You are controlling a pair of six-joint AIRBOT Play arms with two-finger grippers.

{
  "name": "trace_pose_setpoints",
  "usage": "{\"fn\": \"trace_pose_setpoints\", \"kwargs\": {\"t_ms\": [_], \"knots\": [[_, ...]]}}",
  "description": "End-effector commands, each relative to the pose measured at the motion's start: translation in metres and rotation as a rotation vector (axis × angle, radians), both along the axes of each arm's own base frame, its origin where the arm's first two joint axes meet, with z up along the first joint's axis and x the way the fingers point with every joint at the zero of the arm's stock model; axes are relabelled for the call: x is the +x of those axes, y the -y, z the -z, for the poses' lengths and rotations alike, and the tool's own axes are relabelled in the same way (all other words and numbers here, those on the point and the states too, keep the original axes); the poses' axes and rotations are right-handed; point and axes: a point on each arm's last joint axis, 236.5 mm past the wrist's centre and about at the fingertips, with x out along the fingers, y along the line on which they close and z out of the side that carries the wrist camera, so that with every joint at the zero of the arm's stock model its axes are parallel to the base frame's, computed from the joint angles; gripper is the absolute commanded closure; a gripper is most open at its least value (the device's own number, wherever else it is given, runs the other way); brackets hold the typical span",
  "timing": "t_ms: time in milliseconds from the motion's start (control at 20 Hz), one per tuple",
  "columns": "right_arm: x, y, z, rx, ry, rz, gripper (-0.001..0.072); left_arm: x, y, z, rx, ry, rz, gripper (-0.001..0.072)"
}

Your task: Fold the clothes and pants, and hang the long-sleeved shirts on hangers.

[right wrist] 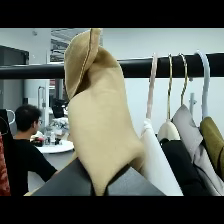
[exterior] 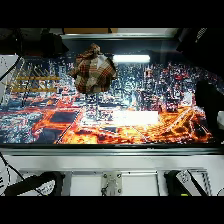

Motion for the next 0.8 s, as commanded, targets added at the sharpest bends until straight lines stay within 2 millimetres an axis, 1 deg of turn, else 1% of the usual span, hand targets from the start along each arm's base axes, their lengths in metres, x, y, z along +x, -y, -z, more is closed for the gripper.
{"fn": "trace_pose_setpoints", "kwargs": {"t_ms": [0,50,100,150,200,250,300,350,400,450,500,550,600,650,750], "knots": [[0.005,0.009,0.008,0.014,-0.015,0.004,0.0702,0.0,0.0,0.0,0.001,-0.001,0.001,0.0692],[0.004,0.03,0.02,0.037,-0.021,0.033,0.0702,0.0,0.0,0.0,0.0,-0.001,0.001,0.0692],[-0.014,0.051,0.03,0.064,-0.037,0.088,0.0702,0.0,0.0,0.0,0.001,-0.001,0.001,0.0692],[-0.012,0.058,0.043,0.104,-0.081,0.078,0.0702,0.0,0.0,0.0,0.0,-0.001,0.001,0.0692],[-0.01,0.063,0.055,0.14,-0.118,0.066,0.0702,0.0,0.0,0.0,0.0,0.0,0.001,0.0692],[-0.01,0.065,0.06,0.154,-0.135,0.064,0.0702,0.0,0.0,0.0,0.0,0.0,0.001,0.0692],[-0.011,0.065,0.06,0.154,-0.135,0.065,0.0702,0.0,0.0,0.0,0.0,0.0,0.001,0.0693],[-0.007,0.064,0.064,0.166,-0.149,0.053,0.07,0.0,0.0,0.0,0.0,0.0,0.001,0.0692],[0.0,0.063,0.072,0.192,-0.18,0.026,0.0685,0.0,0.0,0.0,0.0,0.0,0.001,0.0692],[0.005,0.061,0.079,0.214,-0.206,0.004,0.0608,0.0,0.0,0.0,0.0,0.0,0.001,0.0692],[0.008,0.055,0.082,0.224,-0.224,-0.015,0.0244,0.0,0.0,0.0,0.001,-0.001,0.0,0.0692],[0.009,0.045,0.078,0.222,-0.232,-0.03,0.0195,0.0,0.0,0.0,0.001,0.0,0.001,0.0692],[0.005,0.031,0.067,0.199,-0.228,-0.035,0.0195,0.0,0.0,0.0,0.001,-0.001,0.0,0.0693],[-0.003,0.01,0.049,0.157,-0.213,-0.033,0.0195,0.0,0.0,0.0,0.001,0.0,0.0,0.0693],[-0.009,-0.019,0.031,0.124,-0.188,-0.063,0.0195,0.001,0.0,0.001,0.001,-0.001,0.0,0.0693]]}}
